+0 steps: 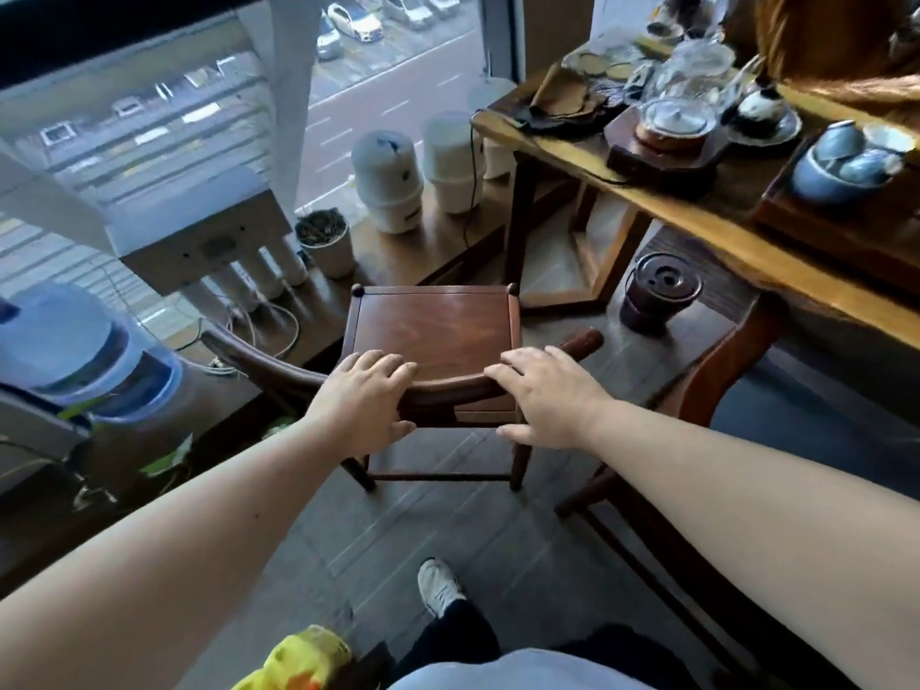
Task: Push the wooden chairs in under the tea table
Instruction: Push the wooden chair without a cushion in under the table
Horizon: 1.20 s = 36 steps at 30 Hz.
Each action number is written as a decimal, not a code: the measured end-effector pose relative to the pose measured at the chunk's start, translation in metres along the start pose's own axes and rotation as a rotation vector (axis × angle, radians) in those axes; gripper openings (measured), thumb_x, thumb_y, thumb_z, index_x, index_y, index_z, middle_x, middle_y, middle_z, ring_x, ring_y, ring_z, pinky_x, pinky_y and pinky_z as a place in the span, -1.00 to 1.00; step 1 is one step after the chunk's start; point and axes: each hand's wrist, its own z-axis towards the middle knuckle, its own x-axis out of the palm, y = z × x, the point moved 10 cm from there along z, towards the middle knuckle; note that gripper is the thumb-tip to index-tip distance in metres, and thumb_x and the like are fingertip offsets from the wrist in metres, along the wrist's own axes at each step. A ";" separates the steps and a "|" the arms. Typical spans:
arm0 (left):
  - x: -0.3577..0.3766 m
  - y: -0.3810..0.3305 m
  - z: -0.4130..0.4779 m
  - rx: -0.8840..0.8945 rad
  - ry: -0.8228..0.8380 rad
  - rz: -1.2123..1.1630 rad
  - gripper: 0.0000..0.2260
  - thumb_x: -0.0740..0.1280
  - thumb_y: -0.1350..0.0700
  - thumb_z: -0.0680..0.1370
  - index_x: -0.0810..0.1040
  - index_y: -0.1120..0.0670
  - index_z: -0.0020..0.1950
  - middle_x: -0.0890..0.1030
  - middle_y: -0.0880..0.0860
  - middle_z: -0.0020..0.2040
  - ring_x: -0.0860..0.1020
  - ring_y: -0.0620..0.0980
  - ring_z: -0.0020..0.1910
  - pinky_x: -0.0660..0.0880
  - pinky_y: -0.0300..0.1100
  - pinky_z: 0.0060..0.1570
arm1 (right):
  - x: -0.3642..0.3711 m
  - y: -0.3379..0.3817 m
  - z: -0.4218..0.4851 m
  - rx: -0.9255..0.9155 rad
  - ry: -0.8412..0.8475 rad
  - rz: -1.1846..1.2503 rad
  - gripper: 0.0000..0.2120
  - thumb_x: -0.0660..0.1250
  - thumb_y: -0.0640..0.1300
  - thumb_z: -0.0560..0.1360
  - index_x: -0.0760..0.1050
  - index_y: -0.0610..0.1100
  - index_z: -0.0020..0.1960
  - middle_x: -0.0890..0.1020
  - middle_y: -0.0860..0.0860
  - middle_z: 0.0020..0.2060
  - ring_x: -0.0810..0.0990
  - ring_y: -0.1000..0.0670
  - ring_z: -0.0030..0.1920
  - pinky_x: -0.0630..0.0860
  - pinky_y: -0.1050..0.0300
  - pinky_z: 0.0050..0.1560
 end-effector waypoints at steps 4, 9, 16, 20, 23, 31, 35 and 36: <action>0.016 0.034 -0.006 -0.036 0.030 -0.021 -0.29 0.48 -0.21 0.30 0.42 0.09 0.34 0.53 0.07 0.23 0.42 0.14 0.25 0.35 0.05 0.24 | 0.011 0.003 0.030 0.003 0.096 -0.010 -0.27 0.34 0.29 0.42 0.21 -0.04 0.45 0.42 -0.08 0.33 0.35 -0.12 0.34 0.25 -0.15 0.37; 0.043 0.055 0.000 -0.072 0.123 -0.019 -0.33 0.47 -0.19 0.29 0.40 0.05 0.31 0.53 0.04 0.21 0.43 0.11 0.23 0.36 0.03 0.20 | 0.031 0.006 0.059 -0.019 0.250 -0.022 -0.41 0.36 0.26 0.39 0.32 -0.02 0.29 0.52 -0.03 0.13 0.49 -0.11 0.15 0.43 -0.10 0.15; 0.065 0.070 0.013 -0.090 0.307 0.073 -0.77 0.28 -0.07 0.39 0.42 -0.05 0.00 0.59 -0.04 -0.08 0.58 0.08 -0.09 0.39 -0.09 -0.22 | 0.058 0.014 0.094 -0.058 0.536 0.135 -0.76 0.39 0.06 0.36 0.50 -0.05 -0.06 0.62 0.03 -0.14 0.59 -0.09 -0.09 0.44 0.10 -0.25; 0.065 0.066 0.019 -0.012 0.347 0.148 -0.79 0.25 -0.04 0.39 0.44 -0.06 0.00 0.62 -0.05 -0.13 0.60 0.07 -0.16 0.30 -0.14 -0.34 | 0.071 0.013 0.096 -0.022 0.770 0.262 -0.86 0.42 -0.09 0.26 0.61 -0.16 -0.37 0.63 0.02 -0.51 0.60 -0.02 -0.45 0.57 0.11 -0.37; 0.065 0.065 0.019 0.018 0.344 0.163 -0.76 0.23 -0.07 0.40 0.44 -0.06 0.03 0.61 -0.05 -0.13 0.60 0.06 -0.15 0.32 -0.15 -0.35 | 0.065 0.015 0.098 -0.027 0.705 0.205 -0.87 0.42 -0.08 0.26 0.59 -0.14 -0.27 0.60 0.03 -0.44 0.55 -0.04 -0.42 0.41 0.19 -0.47; 0.067 0.048 0.027 0.068 0.347 0.183 -0.73 0.22 -0.04 0.41 0.43 -0.07 0.10 0.60 -0.07 -0.14 0.60 0.02 -0.16 0.32 -0.15 -0.40 | 0.071 -0.003 0.081 0.064 0.622 0.227 -0.82 0.38 -0.02 0.22 0.51 -0.02 -0.20 0.56 0.04 -0.32 0.57 -0.11 -0.25 0.47 0.12 -0.28; 0.065 0.032 0.043 0.120 0.340 0.169 -0.69 0.24 -0.02 0.41 0.44 -0.07 0.15 0.61 -0.07 -0.13 0.60 0.02 -0.15 0.29 -0.15 -0.39 | 0.073 -0.019 0.062 0.118 0.613 0.248 -0.80 0.36 -0.01 0.24 0.52 -0.01 -0.15 0.59 0.02 -0.26 0.58 -0.14 -0.19 0.50 0.10 -0.24; 0.063 0.026 0.048 0.134 0.340 0.163 -0.71 0.23 -0.02 0.41 0.44 -0.06 0.12 0.61 -0.07 -0.13 0.60 0.03 -0.15 0.32 -0.15 -0.38 | 0.073 -0.024 0.058 0.132 0.615 0.256 -0.80 0.36 -0.01 0.24 0.51 -0.01 -0.15 0.60 0.01 -0.25 0.58 -0.14 -0.18 0.51 0.10 -0.22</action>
